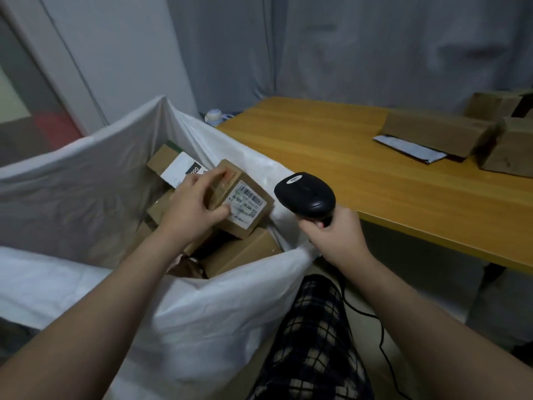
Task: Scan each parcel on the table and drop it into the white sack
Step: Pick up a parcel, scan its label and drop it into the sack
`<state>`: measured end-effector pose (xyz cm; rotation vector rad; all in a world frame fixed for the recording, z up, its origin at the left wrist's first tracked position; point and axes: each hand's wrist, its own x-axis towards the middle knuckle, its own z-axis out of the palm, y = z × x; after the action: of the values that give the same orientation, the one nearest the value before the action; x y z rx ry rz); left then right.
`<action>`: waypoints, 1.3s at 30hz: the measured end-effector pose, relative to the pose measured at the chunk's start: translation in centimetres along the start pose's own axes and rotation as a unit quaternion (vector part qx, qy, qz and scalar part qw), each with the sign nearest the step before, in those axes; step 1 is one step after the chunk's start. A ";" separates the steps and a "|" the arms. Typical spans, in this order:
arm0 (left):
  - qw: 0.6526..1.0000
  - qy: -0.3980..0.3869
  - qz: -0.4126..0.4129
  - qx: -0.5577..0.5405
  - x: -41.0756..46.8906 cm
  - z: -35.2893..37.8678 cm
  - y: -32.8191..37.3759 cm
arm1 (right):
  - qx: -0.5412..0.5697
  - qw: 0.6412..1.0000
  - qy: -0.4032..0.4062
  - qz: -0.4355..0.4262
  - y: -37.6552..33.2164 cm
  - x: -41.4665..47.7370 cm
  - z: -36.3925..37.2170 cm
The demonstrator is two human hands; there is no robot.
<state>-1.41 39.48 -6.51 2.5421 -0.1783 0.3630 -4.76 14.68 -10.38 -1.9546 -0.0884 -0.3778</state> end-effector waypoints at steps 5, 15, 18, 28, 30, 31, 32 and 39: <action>0.977 -0.027 0.127 0.169 0.2 1.5 1.9 | -0.030 1.000 -0.003 0.006 0.3 -0.4 0.3; 0.948 -0.120 0.143 0.257 3.4 6.0 6.5 | -0.025 0.995 0.048 0.081 2.4 1.0 -3.4; 0.951 -0.089 0.177 0.237 4.8 6.7 9.4 | 0.102 0.985 0.052 0.131 2.5 2.0 -6.9; 0.923 -0.176 0.285 0.189 7.7 16.3 20.2 | 0.301 0.900 0.196 0.246 7.1 3.1 -21.2; 0.923 -0.178 0.297 0.170 9.1 18.5 22.6 | 0.342 0.880 0.220 0.246 8.2 3.3 -23.1; 0.923 -0.175 0.302 0.163 10.0 19.5 23.8 | 0.355 0.870 0.239 0.242 8.7 3.5 -23.8; 0.923 -0.167 0.307 0.160 11.1 20.4 25.0 | 0.369 0.861 0.258 0.237 9.1 3.7 -24.4; 0.877 -0.053 0.395 0.267 19.3 25.6 34.1 | 0.396 0.851 0.274 0.210 10.7 6.2 -25.2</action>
<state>15.75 -4.01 -3.97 2.9078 -1.3496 0.6451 -1.99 -13.18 -8.95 -0.9531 0.4809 -0.4928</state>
